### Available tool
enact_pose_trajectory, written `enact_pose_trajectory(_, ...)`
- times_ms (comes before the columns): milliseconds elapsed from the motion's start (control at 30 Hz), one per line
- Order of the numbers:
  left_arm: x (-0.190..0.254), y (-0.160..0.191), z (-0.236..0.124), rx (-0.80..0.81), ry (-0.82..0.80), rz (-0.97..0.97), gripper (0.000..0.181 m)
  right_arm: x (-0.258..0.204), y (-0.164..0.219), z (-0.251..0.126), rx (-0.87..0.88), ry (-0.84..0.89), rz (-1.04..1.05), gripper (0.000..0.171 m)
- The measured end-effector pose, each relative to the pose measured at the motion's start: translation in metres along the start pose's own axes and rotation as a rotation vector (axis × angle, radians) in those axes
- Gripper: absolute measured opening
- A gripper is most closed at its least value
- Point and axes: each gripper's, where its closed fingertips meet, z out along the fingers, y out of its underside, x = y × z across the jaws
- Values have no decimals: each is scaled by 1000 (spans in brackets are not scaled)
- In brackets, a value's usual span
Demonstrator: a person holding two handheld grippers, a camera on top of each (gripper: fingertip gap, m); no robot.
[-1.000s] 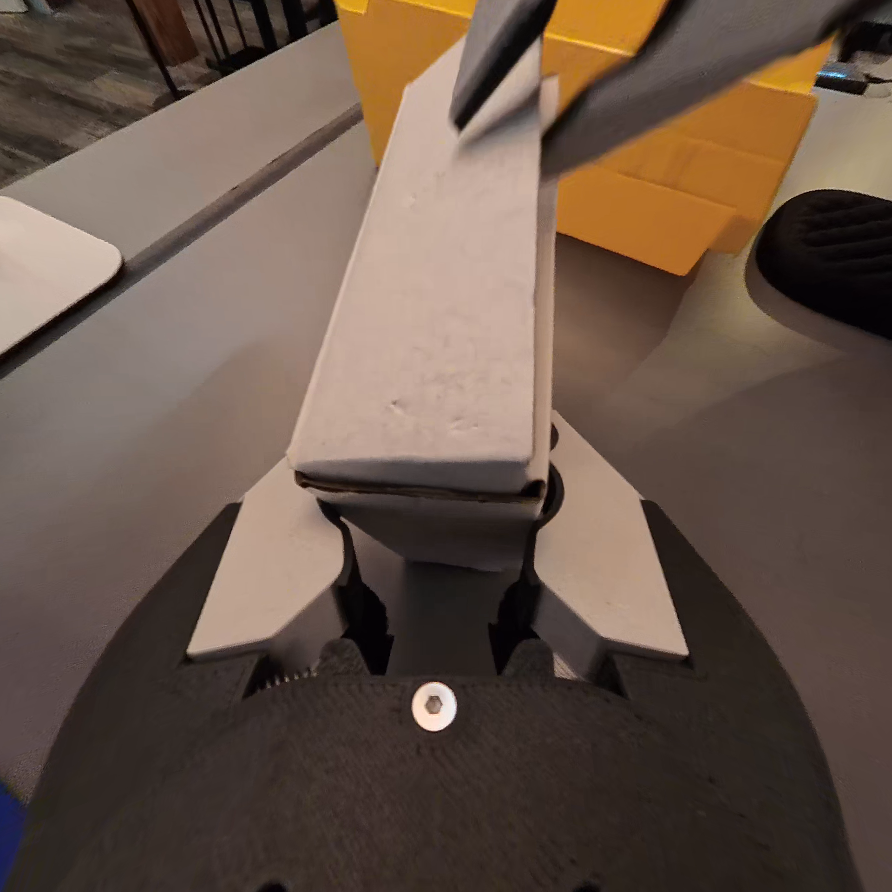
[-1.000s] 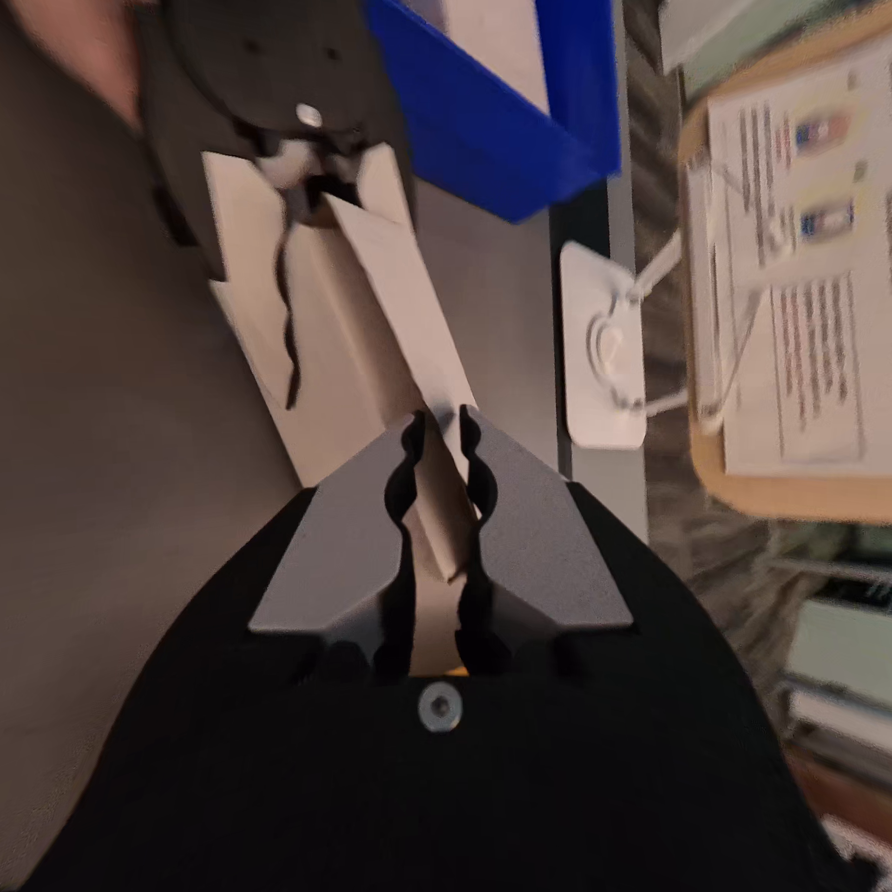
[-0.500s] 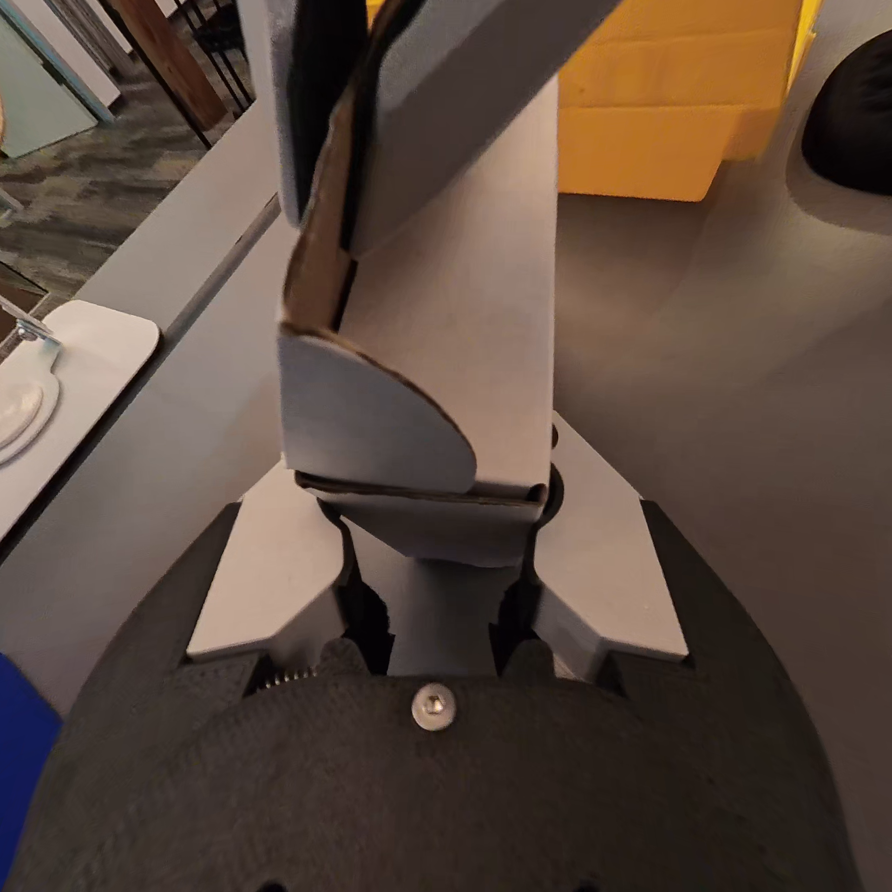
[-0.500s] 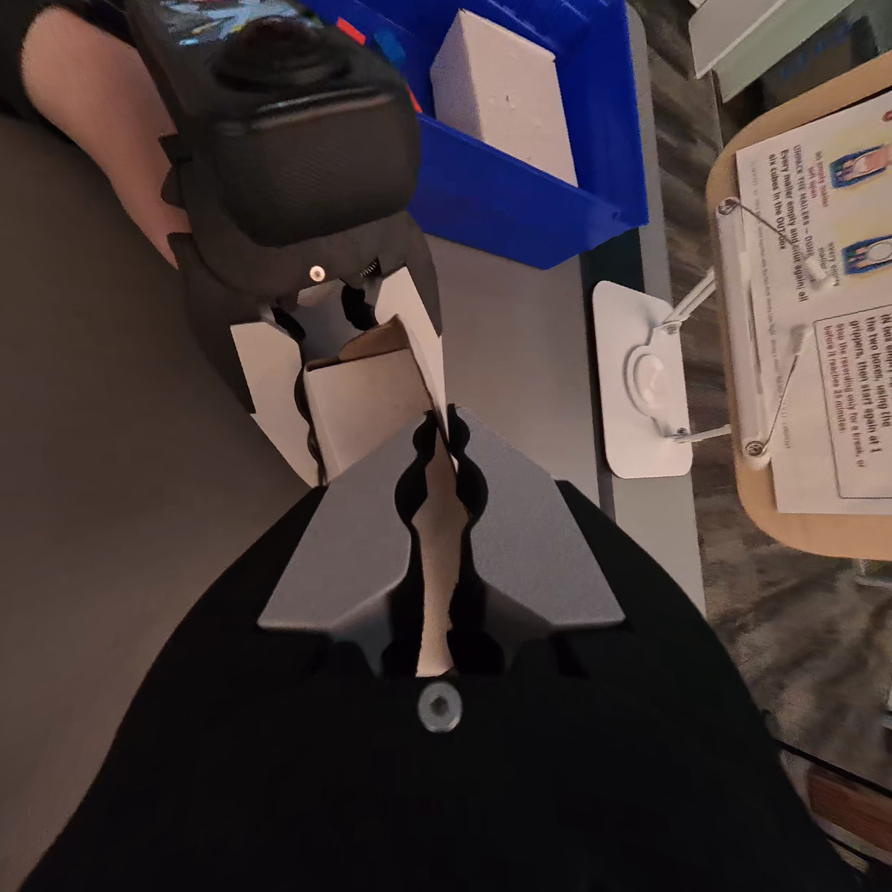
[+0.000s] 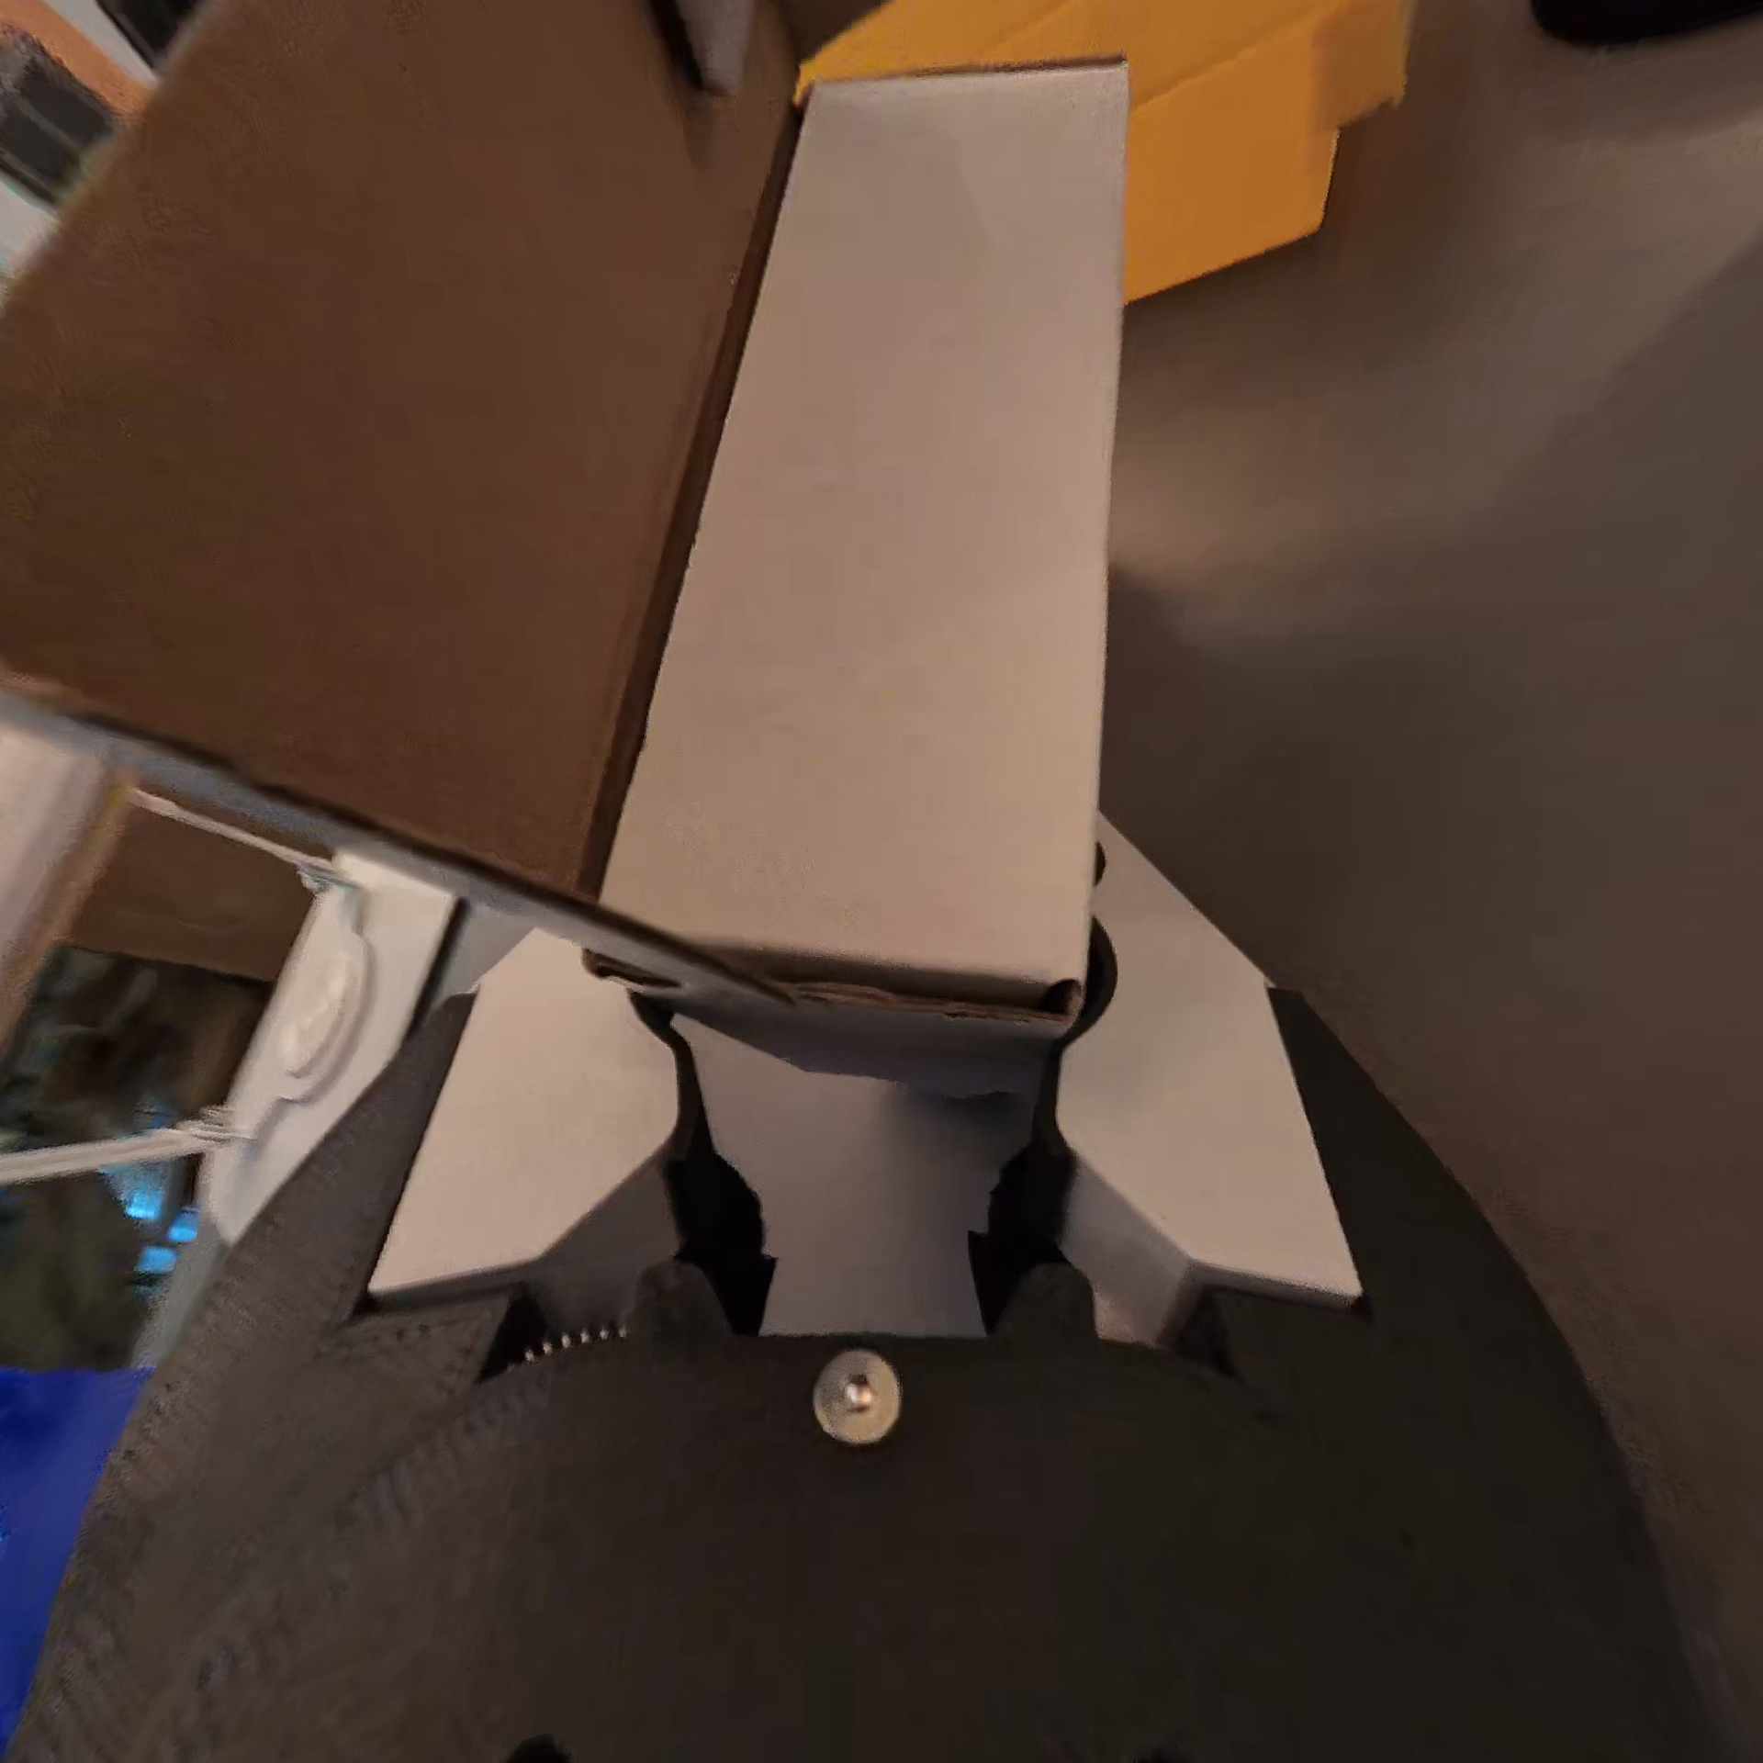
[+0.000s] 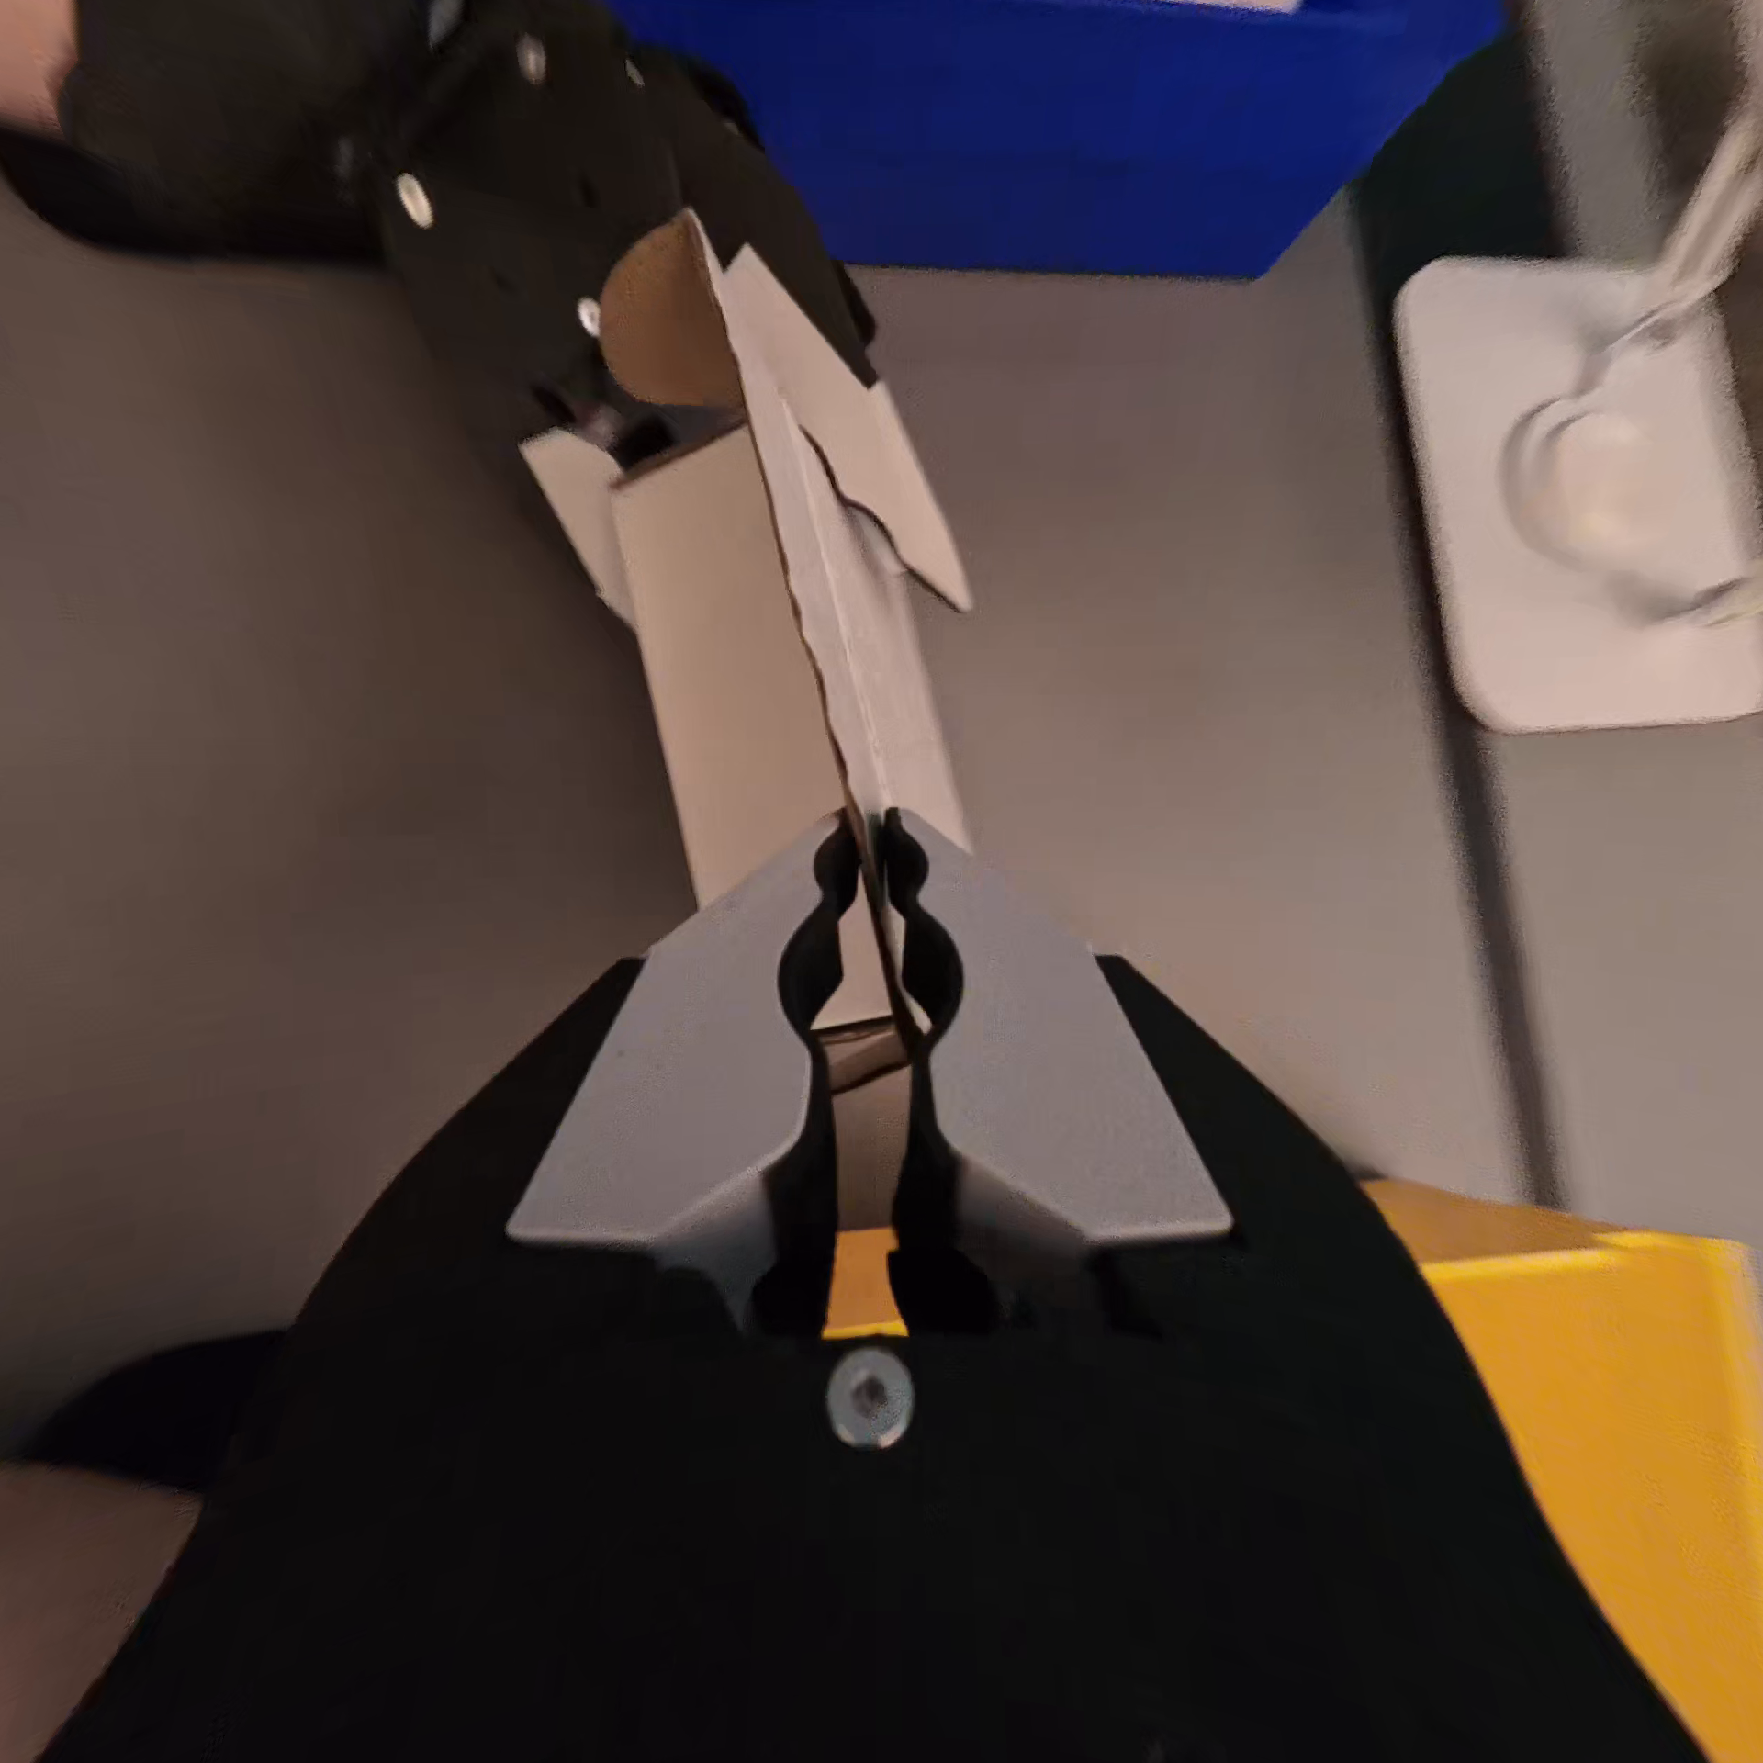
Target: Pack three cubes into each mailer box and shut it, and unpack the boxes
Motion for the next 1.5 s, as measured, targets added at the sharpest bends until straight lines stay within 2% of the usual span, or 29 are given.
enact_pose_trajectory(33, 0, 0, -1, 1, -21, 63, 78, -6, 0, -2, 3, -80, 81, 5)
enact_pose_trajectory(133, 2, -4, -3, 15, -76, 191, 78, -18, 3, -6, -1, -240, 206, 7)
enact_pose_trajectory(233, 3, -2, -2, 4, -65, 155, 77, -17, -2, -1, -6, -192, 126, 10)
enact_pose_trajectory(333, 3, -2, -1, 16, -76, 201, 77, -22, -9, 11, -49, -99, -18, 25)
enact_pose_trajectory(367, 3, -2, -1, 16, -85, 226, 77, -23, -10, 15, -80, -69, -53, 23)
enact_pose_trajectory(400, 3, 0, 0, 7, -94, 241, 77, -24, -9, 19, -114, -50, -77, 6)
enact_pose_trajectory(433, 2, 2, 0, -8, -106, 242, 77, -25, -9, 22, -135, -46, -79, 2)
enact_pose_trajectory(567, -10, 2, -4, -27, -181, 214, 81, -14, -12, 23, -132, -12, 30, 2)
enact_pose_trajectory(800, -33, -51, -44, 171, -375, 274, 107, 7, -3, 17, -120, 42, 129, 2)
enact_pose_trajectory(867, -30, -70, -57, 217, -493, 420, 101, 9, -3, 17, -108, 29, 171, 2)
enact_pose_trajectory(967, 6, -105, -71, 351, -568, 671, 72, 13, -2, 17, -99, 22, 213, 2)
enact_pose_trajectory(1067, 28, -99, -45, 240, -471, 691, 81, 9, -3, 17, -108, 18, 189, 2)
enact_pose_trajectory(1200, 17, -66, -8, -13, -402, 608, 91, 1, -8, 20, -119, 8, 157, 1)
enact_pose_trajectory(1267, 12, -49, 2, -108, -399, 623, 86, -3, -10, 21, -124, 2, 143, 1)
enact_pose_trajectory(1400, 9, -44, 5, -138, -439, 672, 80, -2, -11, 22, -142, 30, 111, 1)
enact_pose_trajectory(1500, 13, -46, 3, -121, -400, 604, 80, -3, -11, 22, -153, 27, 110, 1)
